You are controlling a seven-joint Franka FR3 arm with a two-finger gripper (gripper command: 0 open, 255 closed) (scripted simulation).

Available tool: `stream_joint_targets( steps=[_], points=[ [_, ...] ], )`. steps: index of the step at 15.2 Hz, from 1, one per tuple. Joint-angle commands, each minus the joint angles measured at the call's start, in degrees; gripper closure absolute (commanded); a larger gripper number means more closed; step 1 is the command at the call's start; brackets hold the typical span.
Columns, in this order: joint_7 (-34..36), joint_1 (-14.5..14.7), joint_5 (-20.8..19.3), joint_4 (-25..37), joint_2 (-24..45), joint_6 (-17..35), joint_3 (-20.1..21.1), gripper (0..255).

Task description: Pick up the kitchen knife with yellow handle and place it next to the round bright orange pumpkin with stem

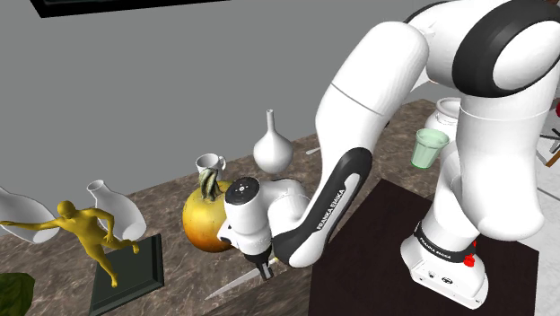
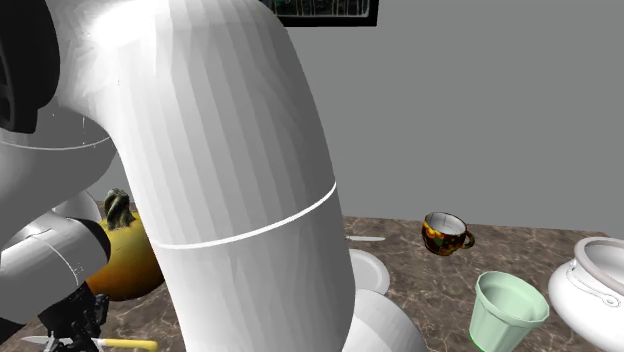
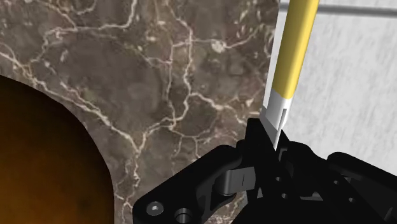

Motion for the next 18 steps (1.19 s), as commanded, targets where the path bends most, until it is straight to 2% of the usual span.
stream_joint_targets(
  steps=[1,4,11,12,17,18],
  points=[
    [0.56,0.30,-0.95,0.28,1.61,1.30,-0.57,255],
    [1.43,0.85,-2.14,0.54,3.64,3.00,-1.35,255],
    [1.42,0.86,-2.14,0.54,3.64,3.00,-1.36,255],
    [1.42,0.86,-2.14,0.54,3.64,3.00,-1.36,0],
    [1.42,0.86,-2.14,0.54,3.64,3.00,-1.36,0],
    [0.63,0.31,-1.04,0.34,1.75,1.37,-0.58,0]
  ],
)
